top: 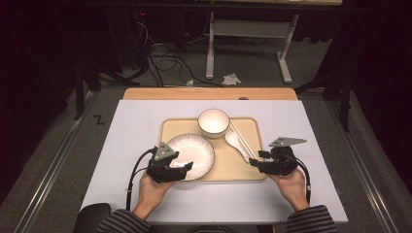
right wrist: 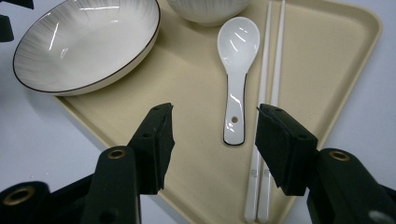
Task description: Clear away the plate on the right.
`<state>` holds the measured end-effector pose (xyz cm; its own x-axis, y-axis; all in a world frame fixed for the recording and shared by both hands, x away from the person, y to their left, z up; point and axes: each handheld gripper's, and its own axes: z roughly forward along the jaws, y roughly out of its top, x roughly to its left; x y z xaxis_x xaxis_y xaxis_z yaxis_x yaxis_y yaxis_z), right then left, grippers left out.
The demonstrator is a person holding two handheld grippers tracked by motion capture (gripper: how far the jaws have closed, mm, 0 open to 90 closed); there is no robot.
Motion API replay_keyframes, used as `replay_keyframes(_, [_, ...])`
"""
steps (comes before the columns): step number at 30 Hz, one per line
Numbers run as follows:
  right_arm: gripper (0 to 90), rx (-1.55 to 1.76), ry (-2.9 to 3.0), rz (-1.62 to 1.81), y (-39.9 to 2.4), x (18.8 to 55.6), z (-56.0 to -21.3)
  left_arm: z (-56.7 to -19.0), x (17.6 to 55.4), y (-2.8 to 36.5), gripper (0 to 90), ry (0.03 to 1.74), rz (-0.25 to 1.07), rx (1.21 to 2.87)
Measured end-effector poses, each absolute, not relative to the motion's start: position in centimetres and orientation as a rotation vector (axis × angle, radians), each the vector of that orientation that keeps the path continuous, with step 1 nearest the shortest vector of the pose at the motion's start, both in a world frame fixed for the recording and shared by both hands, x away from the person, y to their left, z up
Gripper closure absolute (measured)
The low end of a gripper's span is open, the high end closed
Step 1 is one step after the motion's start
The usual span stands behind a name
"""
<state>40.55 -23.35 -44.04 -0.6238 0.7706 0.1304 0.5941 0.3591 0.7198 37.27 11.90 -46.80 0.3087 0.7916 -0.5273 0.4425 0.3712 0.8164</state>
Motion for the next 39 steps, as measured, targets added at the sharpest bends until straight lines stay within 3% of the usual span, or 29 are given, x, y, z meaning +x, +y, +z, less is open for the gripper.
replay_keyframes(39, [49.6, 1.181, 2.467, 1.026, -21.8, 38.5, -47.1, -48.7, 34.0, 8.9, 33.8, 1.254, 0.297, 1.353])
